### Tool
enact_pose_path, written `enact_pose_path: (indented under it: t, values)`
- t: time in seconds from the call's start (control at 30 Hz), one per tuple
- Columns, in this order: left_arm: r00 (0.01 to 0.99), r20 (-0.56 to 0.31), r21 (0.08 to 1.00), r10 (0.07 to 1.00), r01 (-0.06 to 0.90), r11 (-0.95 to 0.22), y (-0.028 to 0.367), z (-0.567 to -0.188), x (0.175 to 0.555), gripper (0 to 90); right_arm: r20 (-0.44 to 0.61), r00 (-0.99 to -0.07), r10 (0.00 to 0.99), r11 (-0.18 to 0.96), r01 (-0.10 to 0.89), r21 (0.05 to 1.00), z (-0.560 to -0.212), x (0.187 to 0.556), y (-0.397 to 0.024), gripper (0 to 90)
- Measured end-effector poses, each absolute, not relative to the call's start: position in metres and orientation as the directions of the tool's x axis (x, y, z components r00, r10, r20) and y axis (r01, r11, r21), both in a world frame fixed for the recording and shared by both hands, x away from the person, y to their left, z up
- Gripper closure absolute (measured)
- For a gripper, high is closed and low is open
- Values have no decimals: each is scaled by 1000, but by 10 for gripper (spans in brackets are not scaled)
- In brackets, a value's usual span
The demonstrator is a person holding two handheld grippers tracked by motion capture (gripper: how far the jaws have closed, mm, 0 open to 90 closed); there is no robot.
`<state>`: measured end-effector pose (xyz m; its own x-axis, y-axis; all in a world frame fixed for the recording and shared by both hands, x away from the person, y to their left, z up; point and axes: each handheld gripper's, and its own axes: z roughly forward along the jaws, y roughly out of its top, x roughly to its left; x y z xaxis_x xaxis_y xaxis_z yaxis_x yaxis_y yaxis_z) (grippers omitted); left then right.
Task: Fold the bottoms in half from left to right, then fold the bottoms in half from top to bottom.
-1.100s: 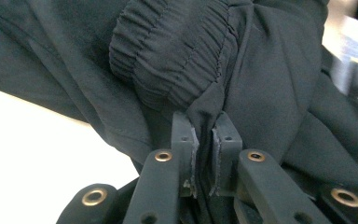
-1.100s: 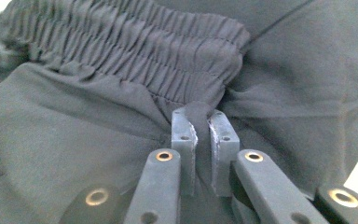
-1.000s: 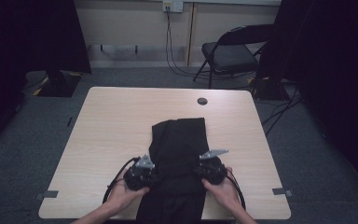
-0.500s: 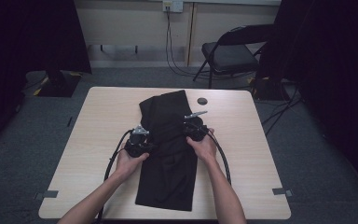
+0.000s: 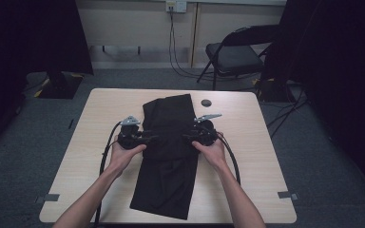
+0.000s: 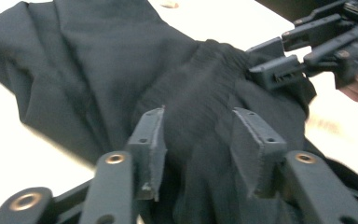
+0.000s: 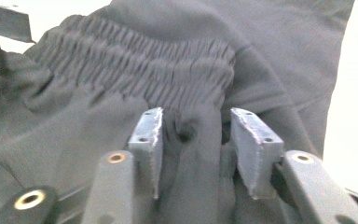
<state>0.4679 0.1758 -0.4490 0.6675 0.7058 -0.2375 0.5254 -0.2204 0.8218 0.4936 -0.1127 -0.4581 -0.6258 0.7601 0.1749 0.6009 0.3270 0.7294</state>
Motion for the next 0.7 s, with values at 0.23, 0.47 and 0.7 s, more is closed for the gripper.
enact_pose_path:
  t: [0.23,0.47,0.7]
  values:
    - [663,-202,785,721,550,-286,163,-467,484,545,216,-592,777,317,663,678,-473,503,-110,473]
    - [681,-189,787,707,536,-306,160,-460,480,681,191,-598,779,330,649,686,-473,501,-105,766]
    - [725,-169,841,668,460,-286,165,-429,465,706,230,-622,749,274,607,746,-448,491,-111,809]
